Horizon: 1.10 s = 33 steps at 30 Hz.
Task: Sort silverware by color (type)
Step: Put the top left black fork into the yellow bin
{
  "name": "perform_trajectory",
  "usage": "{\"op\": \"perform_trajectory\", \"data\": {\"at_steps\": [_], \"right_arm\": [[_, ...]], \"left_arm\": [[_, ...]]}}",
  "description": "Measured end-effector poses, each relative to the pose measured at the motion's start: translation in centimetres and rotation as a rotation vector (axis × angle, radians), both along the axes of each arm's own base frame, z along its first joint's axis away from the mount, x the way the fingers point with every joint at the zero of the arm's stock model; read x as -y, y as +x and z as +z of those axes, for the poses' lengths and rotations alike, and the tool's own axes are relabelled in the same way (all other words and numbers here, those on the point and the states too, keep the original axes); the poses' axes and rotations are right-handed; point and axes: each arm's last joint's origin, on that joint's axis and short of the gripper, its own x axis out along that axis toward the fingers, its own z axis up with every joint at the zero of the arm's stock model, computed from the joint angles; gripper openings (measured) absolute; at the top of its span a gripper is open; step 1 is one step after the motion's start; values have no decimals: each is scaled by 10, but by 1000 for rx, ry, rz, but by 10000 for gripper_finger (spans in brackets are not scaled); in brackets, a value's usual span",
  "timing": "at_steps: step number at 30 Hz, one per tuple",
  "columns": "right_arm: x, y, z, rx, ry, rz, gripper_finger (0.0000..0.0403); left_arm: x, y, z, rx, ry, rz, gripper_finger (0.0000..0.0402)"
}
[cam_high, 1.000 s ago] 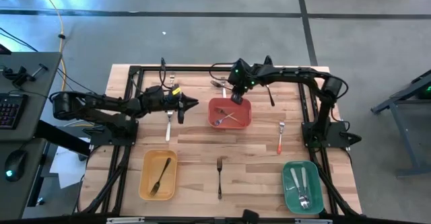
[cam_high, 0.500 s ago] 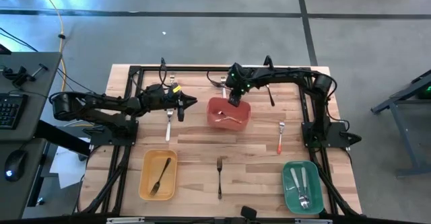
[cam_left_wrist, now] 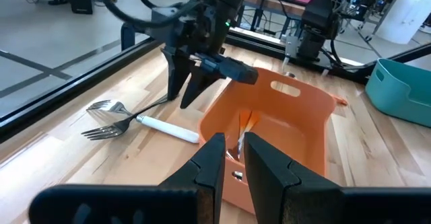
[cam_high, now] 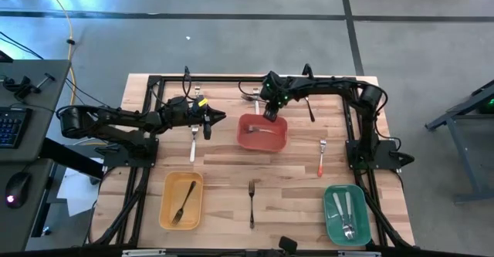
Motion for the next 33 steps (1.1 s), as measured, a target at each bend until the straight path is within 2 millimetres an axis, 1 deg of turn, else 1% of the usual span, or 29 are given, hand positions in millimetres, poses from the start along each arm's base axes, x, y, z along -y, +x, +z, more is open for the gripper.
{"op": "perform_trajectory", "data": {"at_steps": [6,8,10,12,15,21,26,28,31,33], "right_arm": [[-1,-5,21,19,-54,-8,117],[3,-7,29,30,-75,-10,125],[9,-9,32,44,-73,-15,132],[15,-8,28,69,-60,12,138],[21,-8,15,78,-16,37,140],[27,-8,6,66,-30,81,140],[27,-6,-8,76,49,93,140],[27,-5,-14,64,47,95,139],[28,-4,-17,60,45,93,128],[29,-4,-17,55,40,87,110]], "left_arm": [[0,0,0,-3,-1,0,46],[0,0,-1,-10,-4,0,46],[0,0,-1,-15,-6,0,46],[0,0,-2,-16,-6,0,46],[0,0,-2,-16,-6,0,46],[0,0,-1,-15,-6,0,46],[1,0,-2,-14,-9,-1,46],[1,0,-2,-13,-13,-3,46],[2,0,-2,-14,-13,-9,46],[4,1,-2,-13,-13,-15,46]]}}
